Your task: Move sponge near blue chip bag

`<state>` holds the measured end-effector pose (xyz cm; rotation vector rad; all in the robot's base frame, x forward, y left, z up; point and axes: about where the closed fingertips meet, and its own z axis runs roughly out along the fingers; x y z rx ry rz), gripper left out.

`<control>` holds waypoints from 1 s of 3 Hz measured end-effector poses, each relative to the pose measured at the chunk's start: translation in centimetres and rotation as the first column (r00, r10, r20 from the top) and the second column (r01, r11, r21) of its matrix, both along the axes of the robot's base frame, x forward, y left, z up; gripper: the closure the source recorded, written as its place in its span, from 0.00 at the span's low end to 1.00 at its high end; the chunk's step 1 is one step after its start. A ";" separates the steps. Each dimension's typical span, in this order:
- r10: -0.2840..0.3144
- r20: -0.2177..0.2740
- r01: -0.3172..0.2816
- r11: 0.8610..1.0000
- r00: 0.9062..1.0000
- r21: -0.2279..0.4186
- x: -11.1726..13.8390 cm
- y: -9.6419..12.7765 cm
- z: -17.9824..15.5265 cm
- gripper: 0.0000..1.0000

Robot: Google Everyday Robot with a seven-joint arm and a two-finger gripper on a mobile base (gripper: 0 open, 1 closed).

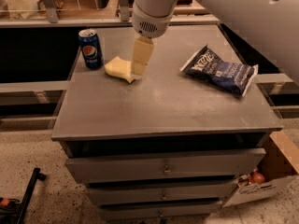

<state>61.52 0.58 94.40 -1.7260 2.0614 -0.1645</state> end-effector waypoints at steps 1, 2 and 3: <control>0.002 0.000 -0.002 1.000 1.000 0.031 0.1 0.6 -0.8 0.00; -0.018 0.004 0.018 0.998 1.000 0.064 1.5 1.9 -2.7 0.00; -0.031 -0.040 0.035 0.994 0.999 0.101 3.3 2.6 -5.0 0.00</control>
Offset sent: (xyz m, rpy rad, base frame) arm 0.0341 0.0352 -0.0491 0.1098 -0.0139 -0.0523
